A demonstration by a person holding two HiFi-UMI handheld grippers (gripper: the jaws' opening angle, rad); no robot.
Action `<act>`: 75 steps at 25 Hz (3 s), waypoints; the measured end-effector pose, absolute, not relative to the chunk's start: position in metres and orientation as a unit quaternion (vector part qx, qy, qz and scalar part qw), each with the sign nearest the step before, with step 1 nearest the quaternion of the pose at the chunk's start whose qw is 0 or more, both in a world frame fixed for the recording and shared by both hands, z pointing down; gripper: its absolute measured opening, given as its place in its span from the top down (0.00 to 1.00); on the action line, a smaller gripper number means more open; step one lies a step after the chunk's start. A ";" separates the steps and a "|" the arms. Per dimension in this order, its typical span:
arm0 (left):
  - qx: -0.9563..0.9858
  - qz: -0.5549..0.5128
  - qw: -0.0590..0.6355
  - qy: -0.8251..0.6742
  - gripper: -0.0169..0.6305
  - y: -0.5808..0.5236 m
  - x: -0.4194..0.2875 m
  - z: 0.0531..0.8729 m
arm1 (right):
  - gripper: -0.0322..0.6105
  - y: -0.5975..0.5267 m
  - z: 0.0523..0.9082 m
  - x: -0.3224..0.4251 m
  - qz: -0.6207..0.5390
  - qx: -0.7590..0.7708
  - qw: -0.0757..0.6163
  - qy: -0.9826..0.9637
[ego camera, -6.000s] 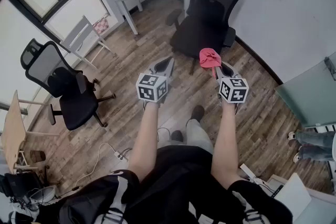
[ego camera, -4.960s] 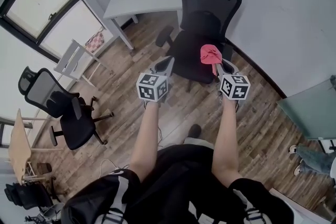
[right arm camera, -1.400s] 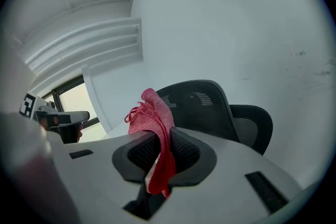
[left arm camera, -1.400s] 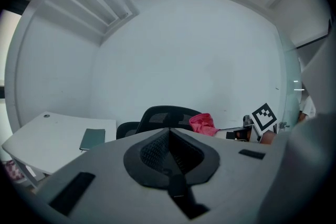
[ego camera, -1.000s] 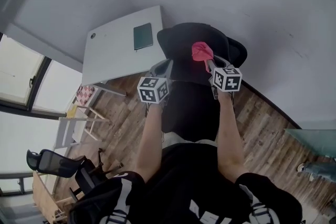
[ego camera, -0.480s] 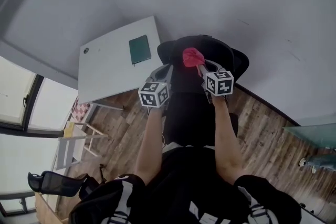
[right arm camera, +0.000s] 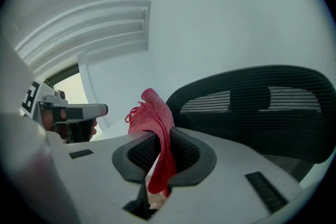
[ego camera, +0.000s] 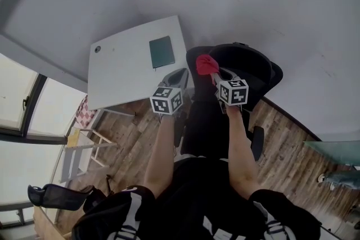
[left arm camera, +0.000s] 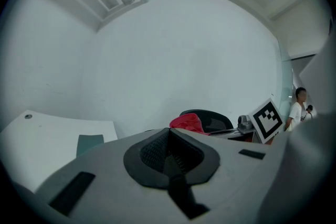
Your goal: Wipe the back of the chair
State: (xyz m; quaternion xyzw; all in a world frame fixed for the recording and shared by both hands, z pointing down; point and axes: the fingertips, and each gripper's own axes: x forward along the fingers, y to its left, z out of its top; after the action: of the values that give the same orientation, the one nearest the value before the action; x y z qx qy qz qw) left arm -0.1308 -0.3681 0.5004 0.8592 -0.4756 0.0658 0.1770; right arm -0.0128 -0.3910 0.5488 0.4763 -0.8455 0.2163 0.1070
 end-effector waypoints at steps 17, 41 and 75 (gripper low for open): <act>0.860 0.070 0.177 -0.473 0.94 -0.375 -0.156 0.503 | 0.84 -0.406 0.561 -0.009 0.230 0.535 0.100 -0.807; 0.901 0.082 0.153 -0.397 0.94 -0.349 -0.024 0.485 | 0.84 -0.361 0.537 0.154 0.225 0.625 0.067 -0.744; 0.881 0.084 0.171 -0.433 0.94 -0.337 -0.063 0.504 | 0.84 -0.354 0.537 0.077 0.214 0.534 0.069 -0.815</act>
State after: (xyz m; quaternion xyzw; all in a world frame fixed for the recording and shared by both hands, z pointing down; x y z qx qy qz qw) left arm -0.0635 -0.3369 0.5036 0.8809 -0.4331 0.0845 0.1714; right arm 0.0770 -0.3541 0.5367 0.5339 -0.8152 0.2137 0.0687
